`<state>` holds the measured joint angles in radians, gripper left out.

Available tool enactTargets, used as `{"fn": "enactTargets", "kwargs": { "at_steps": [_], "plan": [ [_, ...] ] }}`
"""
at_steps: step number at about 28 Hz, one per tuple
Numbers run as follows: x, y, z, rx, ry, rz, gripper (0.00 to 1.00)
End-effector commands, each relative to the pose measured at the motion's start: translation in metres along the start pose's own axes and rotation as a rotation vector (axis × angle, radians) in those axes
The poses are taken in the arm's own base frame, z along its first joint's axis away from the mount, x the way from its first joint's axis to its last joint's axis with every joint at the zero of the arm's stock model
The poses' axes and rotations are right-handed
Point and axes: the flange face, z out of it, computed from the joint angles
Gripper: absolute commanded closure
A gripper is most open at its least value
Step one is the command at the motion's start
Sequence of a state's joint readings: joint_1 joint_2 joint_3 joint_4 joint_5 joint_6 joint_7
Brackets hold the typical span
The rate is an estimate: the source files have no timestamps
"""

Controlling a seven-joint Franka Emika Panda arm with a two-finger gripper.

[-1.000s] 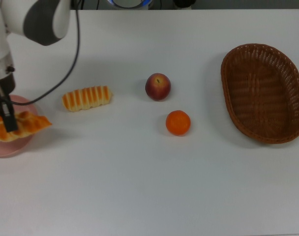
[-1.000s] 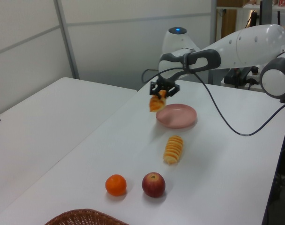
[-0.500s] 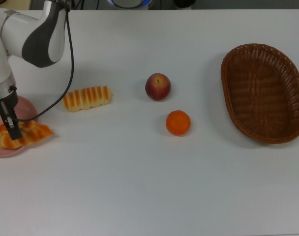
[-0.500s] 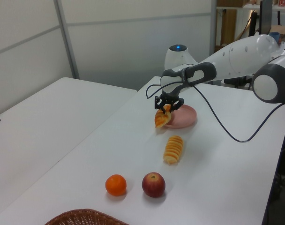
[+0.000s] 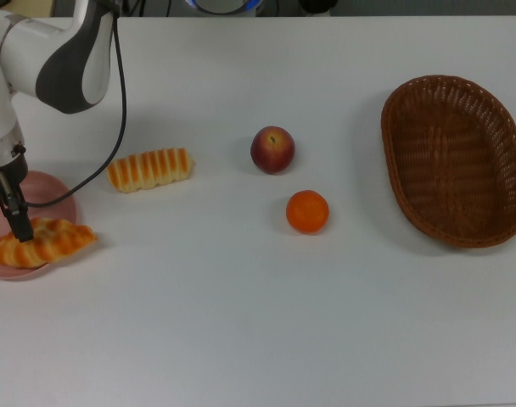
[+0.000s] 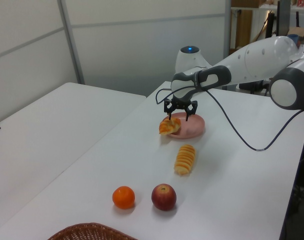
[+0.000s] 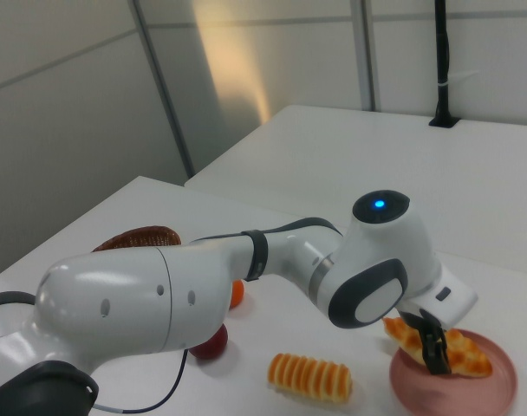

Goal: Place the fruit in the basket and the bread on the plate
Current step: 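Lower the braided roll onto the plate and open the gripper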

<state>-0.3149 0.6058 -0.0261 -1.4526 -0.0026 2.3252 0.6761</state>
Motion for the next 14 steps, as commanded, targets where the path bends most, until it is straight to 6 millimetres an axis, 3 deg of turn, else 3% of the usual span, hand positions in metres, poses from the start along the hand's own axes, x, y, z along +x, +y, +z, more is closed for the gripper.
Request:
{"fn": "enactTargets", "kwargs": {
  "at_steps": [1, 6, 7, 14],
  "plan": [
    [-0.017, -0.008, -0.045, -0.02, -0.038, -0.104, 0.0],
    [-0.061, -0.039, -0.088, -0.035, -0.097, -0.219, 0.0],
    [-0.084, -0.053, -0.098, -0.044, -0.127, -0.305, 0.0],
    [-0.184, -0.11, -0.097, -0.096, -0.24, -0.601, 0.0]
  ]
}}
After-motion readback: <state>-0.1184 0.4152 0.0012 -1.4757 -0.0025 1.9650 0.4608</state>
